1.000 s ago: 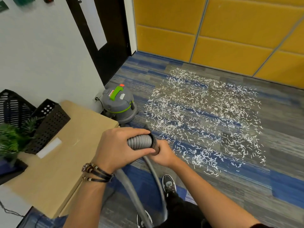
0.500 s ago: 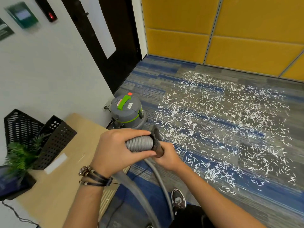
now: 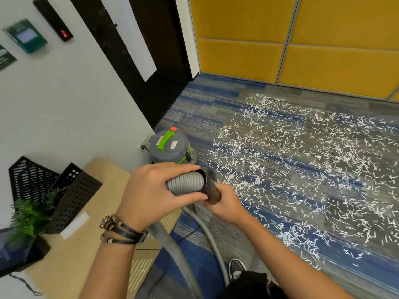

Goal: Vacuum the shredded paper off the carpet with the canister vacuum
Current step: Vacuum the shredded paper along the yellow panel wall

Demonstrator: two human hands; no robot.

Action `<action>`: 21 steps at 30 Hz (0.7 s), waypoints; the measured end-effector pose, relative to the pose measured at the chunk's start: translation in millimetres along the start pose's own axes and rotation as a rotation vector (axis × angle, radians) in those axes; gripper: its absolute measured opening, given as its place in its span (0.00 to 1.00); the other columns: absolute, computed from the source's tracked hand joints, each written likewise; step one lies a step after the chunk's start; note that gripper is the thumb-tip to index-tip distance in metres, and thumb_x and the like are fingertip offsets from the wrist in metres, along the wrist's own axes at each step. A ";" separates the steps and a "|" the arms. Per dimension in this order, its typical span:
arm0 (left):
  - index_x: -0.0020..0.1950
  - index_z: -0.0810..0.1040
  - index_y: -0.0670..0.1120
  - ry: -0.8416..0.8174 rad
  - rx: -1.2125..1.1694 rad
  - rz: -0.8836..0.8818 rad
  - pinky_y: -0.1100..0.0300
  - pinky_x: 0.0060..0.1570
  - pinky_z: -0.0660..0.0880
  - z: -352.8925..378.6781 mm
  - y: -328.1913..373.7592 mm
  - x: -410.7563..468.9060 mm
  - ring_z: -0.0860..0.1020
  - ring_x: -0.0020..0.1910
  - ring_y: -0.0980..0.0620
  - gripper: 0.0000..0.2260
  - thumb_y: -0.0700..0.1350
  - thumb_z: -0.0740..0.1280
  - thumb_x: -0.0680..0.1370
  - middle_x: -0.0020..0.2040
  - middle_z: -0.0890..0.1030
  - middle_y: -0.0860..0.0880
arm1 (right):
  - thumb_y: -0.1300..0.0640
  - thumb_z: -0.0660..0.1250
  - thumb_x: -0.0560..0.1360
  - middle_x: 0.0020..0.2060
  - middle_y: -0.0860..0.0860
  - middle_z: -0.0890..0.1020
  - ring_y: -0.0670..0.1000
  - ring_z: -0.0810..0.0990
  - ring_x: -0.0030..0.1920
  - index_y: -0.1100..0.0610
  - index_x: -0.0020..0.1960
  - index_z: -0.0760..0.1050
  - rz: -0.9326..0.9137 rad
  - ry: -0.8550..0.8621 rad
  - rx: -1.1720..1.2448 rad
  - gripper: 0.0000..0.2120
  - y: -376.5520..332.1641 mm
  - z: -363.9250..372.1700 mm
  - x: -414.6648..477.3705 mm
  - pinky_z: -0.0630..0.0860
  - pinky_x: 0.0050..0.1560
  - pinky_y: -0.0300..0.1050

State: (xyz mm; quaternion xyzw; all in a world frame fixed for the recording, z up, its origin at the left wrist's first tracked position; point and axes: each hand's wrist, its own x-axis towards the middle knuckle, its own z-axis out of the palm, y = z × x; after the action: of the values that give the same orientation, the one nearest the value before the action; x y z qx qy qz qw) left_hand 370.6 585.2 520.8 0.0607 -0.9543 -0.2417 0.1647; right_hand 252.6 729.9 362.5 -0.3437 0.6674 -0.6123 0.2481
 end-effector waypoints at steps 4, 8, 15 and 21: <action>0.63 0.84 0.62 -0.071 0.078 -0.048 0.52 0.49 0.83 14.7 -9.5 19.3 0.84 0.49 0.61 0.27 0.72 0.73 0.68 0.51 0.87 0.60 | 0.69 0.73 0.69 0.27 0.40 0.73 0.41 0.69 0.29 0.46 0.36 0.75 0.070 -0.058 -0.114 0.18 29.5 -9.6 27.4 0.65 0.32 0.41; 0.61 0.85 0.63 -0.068 0.014 -0.070 0.58 0.51 0.82 21.3 -13.6 29.2 0.83 0.50 0.66 0.28 0.73 0.74 0.66 0.51 0.86 0.63 | 0.70 0.72 0.70 0.26 0.40 0.72 0.41 0.68 0.28 0.50 0.34 0.71 0.100 -0.087 -0.099 0.18 37.6 -14.5 31.1 0.64 0.31 0.39; 0.61 0.86 0.59 0.015 0.024 -0.007 0.54 0.52 0.83 17.1 -5.4 43.0 0.84 0.51 0.63 0.27 0.70 0.76 0.67 0.52 0.87 0.60 | 0.71 0.70 0.71 0.29 0.40 0.76 0.40 0.70 0.31 0.43 0.38 0.75 0.096 -0.001 0.007 0.22 35.9 -19.4 34.3 0.66 0.33 0.37; 0.62 0.85 0.59 0.012 0.075 -0.066 0.58 0.54 0.82 28.0 -19.4 61.6 0.83 0.51 0.62 0.26 0.69 0.75 0.68 0.53 0.87 0.59 | 0.71 0.73 0.71 0.31 0.35 0.78 0.40 0.73 0.31 0.41 0.41 0.74 0.042 -0.036 -0.069 0.24 40.7 -30.3 72.1 0.66 0.34 0.34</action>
State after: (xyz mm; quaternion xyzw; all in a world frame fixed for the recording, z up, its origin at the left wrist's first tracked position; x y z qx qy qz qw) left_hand 303.9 568.5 505.9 0.0997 -0.9592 -0.2105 0.1602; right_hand 177.3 695.1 332.6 -0.3489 0.6908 -0.5772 0.2606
